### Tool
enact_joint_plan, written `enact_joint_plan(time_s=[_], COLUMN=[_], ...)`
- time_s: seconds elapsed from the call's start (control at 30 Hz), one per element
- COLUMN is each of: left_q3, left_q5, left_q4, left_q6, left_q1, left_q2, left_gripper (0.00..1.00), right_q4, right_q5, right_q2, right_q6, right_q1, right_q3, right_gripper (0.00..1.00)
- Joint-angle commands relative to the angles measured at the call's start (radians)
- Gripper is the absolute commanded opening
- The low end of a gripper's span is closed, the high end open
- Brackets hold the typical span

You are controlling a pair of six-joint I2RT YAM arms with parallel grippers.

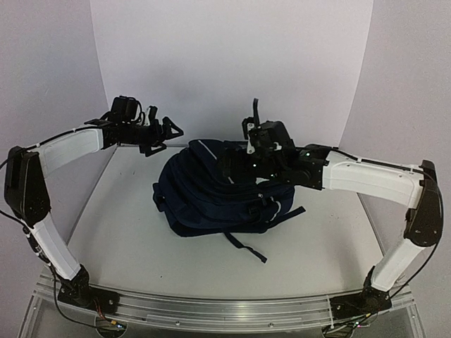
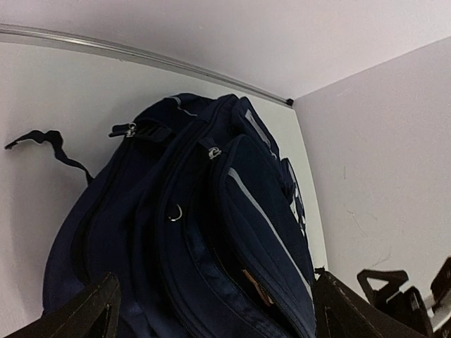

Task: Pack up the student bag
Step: Place the personal item in the student bag, then adjust the student bag at the center of the board.

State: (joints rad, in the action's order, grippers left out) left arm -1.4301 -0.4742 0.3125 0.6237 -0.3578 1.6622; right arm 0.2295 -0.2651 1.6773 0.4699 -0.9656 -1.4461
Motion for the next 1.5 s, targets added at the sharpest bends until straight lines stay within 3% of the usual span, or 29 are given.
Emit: enact_joint_plan(time_s=[0.0, 0.27, 0.37, 0.6, 0.83, 1.07, 1.3, 1.4, 1.47], left_q3=[-0.122, -0.166, -0.08, 0.21, 0.399, 0.464, 0.512, 0.513, 0.525], left_q5=[-0.175, -0.347, -0.373, -0.463, -0.333, -0.219, 0.073, 0.134, 0.103], left_q4=[-0.059, -0.149, -0.211, -0.426, -0.477, -0.49, -0.229, -0.154, -0.158], left_q6=[-0.091, -0.149, -0.149, -0.076, -0.024, 0.056, -0.061, -0.101, -0.099], left_q1=[-0.005, -0.007, -0.011, -0.038, -0.215, -0.405, -0.401, -0.348, -0.295], left_q2=[0.098, 0.25, 0.218, 0.112, -0.043, -0.179, -0.416, -0.446, -0.443], left_gripper=[0.94, 0.9, 0.9, 0.91, 0.91, 0.91, 0.99, 1.0, 1.0], right_q4=[0.001, -0.017, -0.079, -0.412, -0.469, -0.438, -0.215, -0.157, -0.148], right_q5=[0.096, 0.143, 0.168, 0.349, 0.361, 0.363, 0.216, 0.339, 0.456], right_q2=[-0.095, -0.08, -0.066, 0.042, 0.156, 0.125, -0.071, -0.133, -0.164], right_q6=[0.223, 0.367, 0.42, 0.473, 0.335, 0.132, 0.005, 0.042, 0.096], right_q1=[0.164, 0.28, 0.287, 0.306, 0.402, 0.558, 0.575, 0.575, 0.569], right_q3=[0.136, 0.311, 0.372, 0.472, 0.383, 0.301, 0.294, 0.319, 0.351], right_gripper=[0.98, 0.98, 0.98, 0.96, 0.91, 0.94, 0.98, 0.98, 0.98])
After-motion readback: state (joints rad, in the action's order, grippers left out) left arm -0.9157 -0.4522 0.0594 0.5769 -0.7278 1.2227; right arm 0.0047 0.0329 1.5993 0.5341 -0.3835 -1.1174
